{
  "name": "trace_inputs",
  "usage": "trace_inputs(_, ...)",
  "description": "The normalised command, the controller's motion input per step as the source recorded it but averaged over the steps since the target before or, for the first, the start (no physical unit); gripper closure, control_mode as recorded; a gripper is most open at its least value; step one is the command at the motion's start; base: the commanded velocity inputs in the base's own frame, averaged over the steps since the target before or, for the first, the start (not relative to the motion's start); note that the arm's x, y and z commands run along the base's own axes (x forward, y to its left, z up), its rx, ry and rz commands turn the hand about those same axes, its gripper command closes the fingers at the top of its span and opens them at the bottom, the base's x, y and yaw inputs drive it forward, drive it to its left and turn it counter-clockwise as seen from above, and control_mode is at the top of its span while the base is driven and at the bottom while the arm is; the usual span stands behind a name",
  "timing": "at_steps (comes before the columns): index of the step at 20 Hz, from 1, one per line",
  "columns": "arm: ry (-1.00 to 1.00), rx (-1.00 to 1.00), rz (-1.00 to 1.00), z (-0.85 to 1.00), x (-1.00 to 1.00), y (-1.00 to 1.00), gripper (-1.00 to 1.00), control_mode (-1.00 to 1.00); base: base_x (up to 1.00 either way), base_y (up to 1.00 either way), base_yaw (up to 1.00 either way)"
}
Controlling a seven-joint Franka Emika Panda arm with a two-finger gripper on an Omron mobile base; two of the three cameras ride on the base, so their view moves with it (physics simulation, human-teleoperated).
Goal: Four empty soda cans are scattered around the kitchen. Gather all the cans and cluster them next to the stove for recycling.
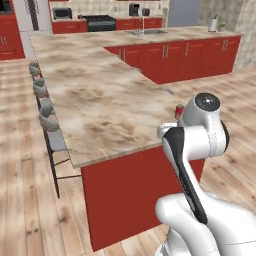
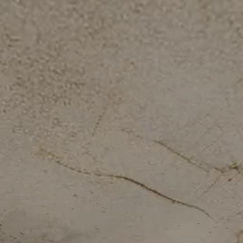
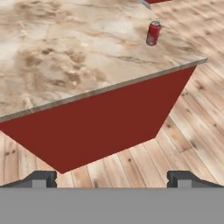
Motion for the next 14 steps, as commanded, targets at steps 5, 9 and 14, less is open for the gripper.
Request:
trace_inputs(5,0.0,0.0,0.0,0.0,0.0,0.0,-1.0,1.0,0.0,-0.74,0.27)
trace_inputs(9,0.0,0.0,0.0,0.0,0.0,0.0,-1.0,1.0,0.0,-0.59,0.25)
trace_inputs(14,0.0,0.0,0.0,0.0,0.0,0.0,-1.0,1.0,0.04,-0.6,0.21)
